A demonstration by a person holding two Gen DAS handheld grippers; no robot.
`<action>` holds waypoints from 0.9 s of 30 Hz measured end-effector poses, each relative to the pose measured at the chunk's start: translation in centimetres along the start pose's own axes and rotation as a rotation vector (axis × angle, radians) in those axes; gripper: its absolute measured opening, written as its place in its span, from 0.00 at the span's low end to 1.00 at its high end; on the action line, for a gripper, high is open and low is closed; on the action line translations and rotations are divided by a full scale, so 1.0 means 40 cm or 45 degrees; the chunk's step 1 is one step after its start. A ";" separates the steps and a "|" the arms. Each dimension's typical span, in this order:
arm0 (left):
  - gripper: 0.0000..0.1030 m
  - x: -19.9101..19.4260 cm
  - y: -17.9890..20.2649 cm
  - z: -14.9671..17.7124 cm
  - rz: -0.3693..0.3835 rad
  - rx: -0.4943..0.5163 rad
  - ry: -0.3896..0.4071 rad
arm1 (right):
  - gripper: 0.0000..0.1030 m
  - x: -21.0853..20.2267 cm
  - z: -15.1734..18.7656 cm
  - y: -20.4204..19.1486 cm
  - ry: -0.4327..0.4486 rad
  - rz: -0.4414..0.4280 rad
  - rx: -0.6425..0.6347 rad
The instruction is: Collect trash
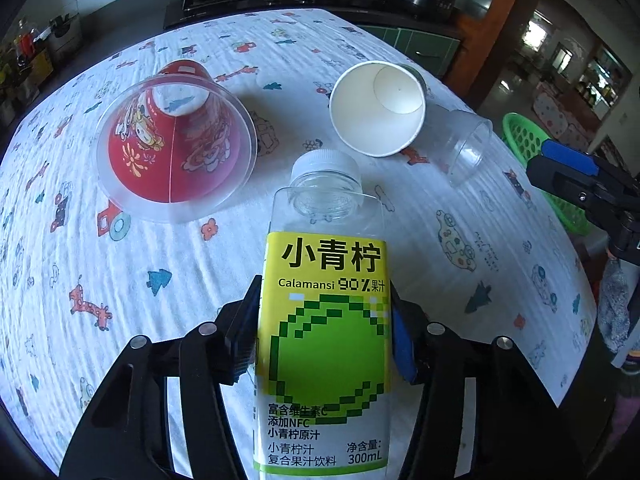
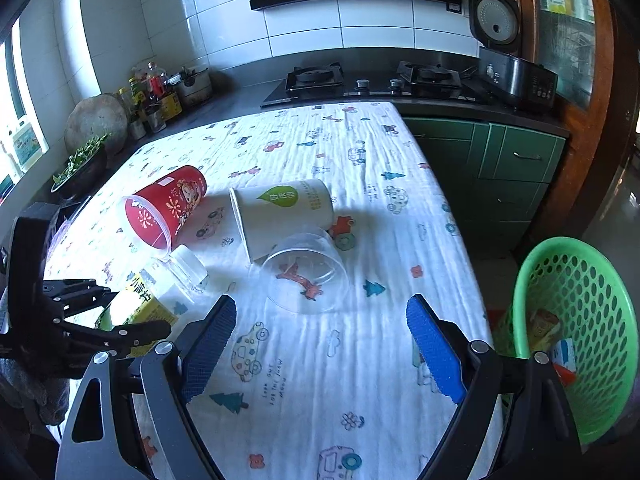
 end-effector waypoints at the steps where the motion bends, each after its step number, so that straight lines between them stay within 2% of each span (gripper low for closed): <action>1: 0.54 -0.002 0.000 0.002 0.004 0.004 0.004 | 0.82 0.008 0.000 -0.004 -0.004 -0.004 -0.003; 17: 0.53 -0.017 -0.027 0.012 0.038 -0.019 0.009 | 0.81 0.158 -0.010 -0.034 -0.070 0.020 -0.033; 22: 0.53 -0.014 -0.029 0.011 0.045 -0.025 0.001 | 0.76 0.193 -0.005 -0.029 -0.100 0.037 -0.028; 26: 0.55 -0.009 -0.033 0.006 0.045 -0.037 -0.011 | 0.70 0.205 0.000 -0.025 -0.116 0.041 -0.027; 27: 0.55 -0.007 -0.032 0.005 0.043 -0.033 -0.013 | 0.65 0.207 0.000 -0.025 -0.117 0.044 -0.026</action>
Point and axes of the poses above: each gripper's, at about its wrist camera, not at the fingertips, and x roughly the way its jaws point, y to its right, z to its underside, the point moved 3 cm from there along x, roughly the way its jaws point, and after that the axes turned 11 degrees about y, right-handed, at the moved point
